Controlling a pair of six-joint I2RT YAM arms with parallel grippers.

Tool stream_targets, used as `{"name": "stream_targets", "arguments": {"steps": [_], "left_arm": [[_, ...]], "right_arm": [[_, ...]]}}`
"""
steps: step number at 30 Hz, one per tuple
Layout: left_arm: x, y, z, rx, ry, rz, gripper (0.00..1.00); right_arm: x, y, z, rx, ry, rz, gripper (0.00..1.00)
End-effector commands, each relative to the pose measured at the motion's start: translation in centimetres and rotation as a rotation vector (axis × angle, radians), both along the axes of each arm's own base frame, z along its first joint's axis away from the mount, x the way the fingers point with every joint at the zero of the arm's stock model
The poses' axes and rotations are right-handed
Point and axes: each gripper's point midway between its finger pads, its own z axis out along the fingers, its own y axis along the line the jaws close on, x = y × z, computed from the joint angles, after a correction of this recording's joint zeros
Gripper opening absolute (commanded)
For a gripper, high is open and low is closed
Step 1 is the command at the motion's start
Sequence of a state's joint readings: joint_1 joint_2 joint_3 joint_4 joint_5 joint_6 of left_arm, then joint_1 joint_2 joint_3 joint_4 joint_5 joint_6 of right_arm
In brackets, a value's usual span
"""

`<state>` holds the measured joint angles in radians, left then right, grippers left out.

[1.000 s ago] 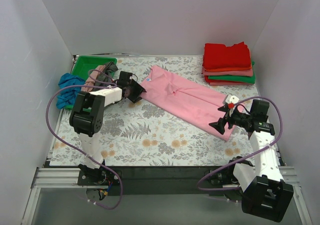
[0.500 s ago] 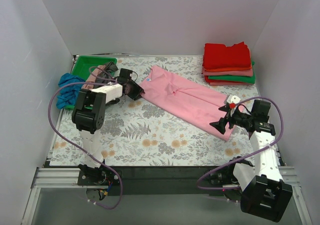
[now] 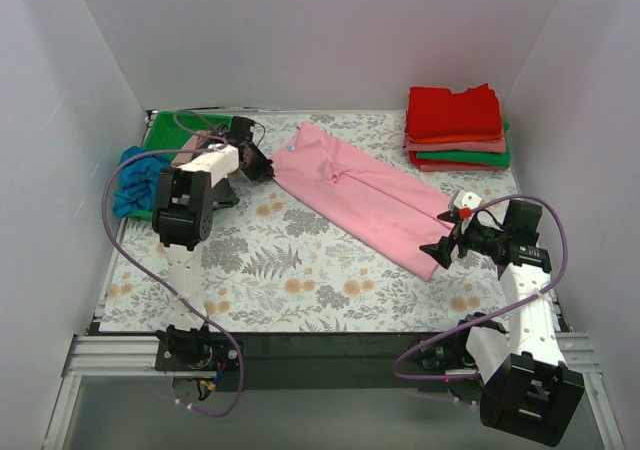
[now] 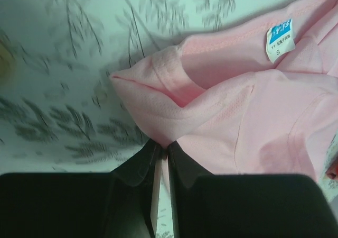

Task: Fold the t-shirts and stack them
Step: Fold the tshirt

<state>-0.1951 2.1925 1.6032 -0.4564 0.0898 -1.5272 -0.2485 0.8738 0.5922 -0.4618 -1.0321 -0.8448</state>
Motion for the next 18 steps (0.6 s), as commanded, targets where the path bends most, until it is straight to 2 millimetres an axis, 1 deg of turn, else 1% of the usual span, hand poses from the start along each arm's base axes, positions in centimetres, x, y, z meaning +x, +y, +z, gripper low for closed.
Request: {"name": "stream_targets", "arguments": {"steps": [1, 2, 3, 5, 6, 7, 8, 9, 10, 11, 12, 13, 14, 15, 16, 17, 18], "left_arm": [[0.7, 4.4, -1.1, 0.120, 0.068, -0.039, 0.09], [1.2, 4.6, -0.7, 0.122, 0.073, -0.046, 0.11], [2.9, 4.9, 0.1, 0.113, 0.046, -0.050, 0.14], [4.0, 4.6, 1.3, 0.096, 0.010, -0.105, 0.21], [4.4, 4.7, 2.1, 0.059, -0.015, -0.111, 0.24], [4.0, 4.0, 3.5, 0.001, -0.035, -0.132, 0.26], [4.3, 3.4, 4.7, -0.024, -0.075, -0.166, 0.28], [4.2, 2.9, 5.9, -0.045, -0.104, -0.192, 0.35], [3.8, 2.0, 8.9, -0.087, -0.159, -0.228, 0.37], [4.0, 1.8, 10.7, -0.096, -0.214, -0.245, 0.40], [3.7, 1.6, 12.8, -0.093, -0.268, -0.272, 0.43], [3.3, 1.6, 14.5, -0.090, -0.311, -0.288, 0.46], [2.1, 1.5, 17.9, -0.088, -0.396, -0.314, 0.49], [1.3, 1.5, 19.5, -0.079, -0.437, -0.328, 0.49], [0.5, 1.8, 20.4, -0.052, -0.467, -0.342, 0.50], [-1.5, 2.2, 23.4, -0.031, -0.542, -0.344, 0.50], [-2.6, 2.4, 24.0, -0.022, -0.559, -0.338, 0.50]], "right_arm": [[0.0, 0.2, 0.9, 0.001, -0.046, 0.023, 0.98], [-0.1, 0.2, 0.9, 0.000, -0.049, 0.026, 0.98], [-0.1, 0.2, 0.8, -0.002, -0.049, 0.027, 0.98], [-0.4, 0.2, 0.4, -0.003, -0.035, 0.031, 0.98], [-0.4, 0.2, 0.3, -0.010, -0.039, 0.036, 0.98], [-0.5, 0.2, 0.2, -0.014, -0.040, 0.039, 0.99], [-0.6, 0.2, 0.1, -0.017, -0.033, 0.043, 0.98], [-0.9, 0.3, -0.1, -0.023, -0.024, 0.053, 0.98], [-1.4, 0.7, -0.3, -0.026, -0.006, 0.077, 0.97], [-1.4, 0.9, -0.5, -0.039, 0.017, 0.099, 0.95], [-2.2, 0.9, -1.7, -0.094, 0.076, 0.107, 0.94], [-2.9, 2.3, -2.3, -0.144, 0.089, 0.182, 0.92], [-3.2, 2.8, -3.0, -0.200, 0.113, 0.203, 0.91], [-3.1, 2.3, -4.1, -0.321, 0.128, 0.191, 0.91], [-4.1, 4.1, -4.4, -0.365, 0.135, 0.256, 0.90], [-4.0, 4.4, -4.5, -0.407, 0.127, 0.254, 0.89], [-3.5, 4.1, -4.9, -0.485, 0.120, 0.224, 0.89]]}}
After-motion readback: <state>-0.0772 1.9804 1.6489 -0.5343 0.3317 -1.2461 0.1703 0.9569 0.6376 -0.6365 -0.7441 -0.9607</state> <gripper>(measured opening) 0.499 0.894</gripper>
